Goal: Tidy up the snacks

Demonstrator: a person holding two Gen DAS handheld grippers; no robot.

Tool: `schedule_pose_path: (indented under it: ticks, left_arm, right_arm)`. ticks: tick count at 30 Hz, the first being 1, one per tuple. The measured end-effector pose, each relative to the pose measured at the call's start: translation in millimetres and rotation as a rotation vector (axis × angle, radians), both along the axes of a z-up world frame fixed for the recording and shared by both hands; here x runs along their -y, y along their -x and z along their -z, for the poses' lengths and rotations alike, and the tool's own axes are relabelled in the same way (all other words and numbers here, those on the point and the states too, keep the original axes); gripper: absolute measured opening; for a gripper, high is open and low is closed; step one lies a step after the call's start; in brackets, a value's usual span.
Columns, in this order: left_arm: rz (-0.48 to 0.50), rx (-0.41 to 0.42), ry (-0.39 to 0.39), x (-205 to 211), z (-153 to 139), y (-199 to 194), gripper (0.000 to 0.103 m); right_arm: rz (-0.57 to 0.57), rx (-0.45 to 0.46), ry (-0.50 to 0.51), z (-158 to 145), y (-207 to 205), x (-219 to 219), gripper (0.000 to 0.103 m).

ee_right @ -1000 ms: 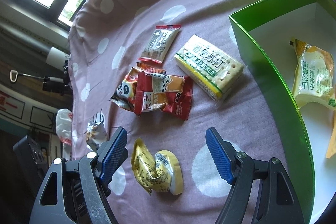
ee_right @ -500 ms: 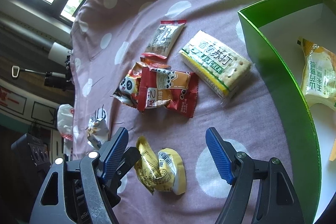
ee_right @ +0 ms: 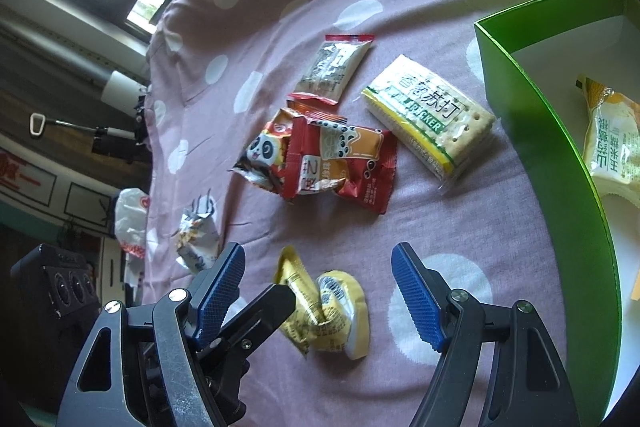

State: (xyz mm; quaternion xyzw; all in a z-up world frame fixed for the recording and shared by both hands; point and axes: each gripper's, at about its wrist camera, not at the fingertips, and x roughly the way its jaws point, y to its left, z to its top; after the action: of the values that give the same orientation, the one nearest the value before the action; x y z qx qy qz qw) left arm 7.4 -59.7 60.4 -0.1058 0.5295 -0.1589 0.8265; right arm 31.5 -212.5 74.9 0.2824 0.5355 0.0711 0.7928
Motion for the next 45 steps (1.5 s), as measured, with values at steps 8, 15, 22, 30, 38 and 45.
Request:
schedule_pose_path:
  ticks: [8,15,22,30,38,45]
  left_arm:
    - [0.043,-0.034,-0.014,11,1,15,0.076]
    - [0.062,-0.068,-0.012,17,21,20,0.068]
    - [0.081,-0.011,-0.023,24,22,16,0.056]
    - [0.081,0.173,0.014,24,-5,25,0.055]
    - [0.043,0.307,0.040,22,-28,34,0.054]
    - [0.028,0.432,0.034,29,-56,55,0.054]
  right_arm:
    - [-0.027,-0.034,-0.060,5,10,-2,0.078]
    - [-0.077,-0.108,-0.089,27,10,-18,0.073]
    - [-0.094,-0.122,-0.086,38,2,-17,0.053]
    - [-0.090,0.000,-0.047,4,9,-15,0.051]
    - [-0.093,0.125,0.001,-29,11,-15,0.051]
    - [-0.115,0.235,-0.001,-58,25,-9,0.051]
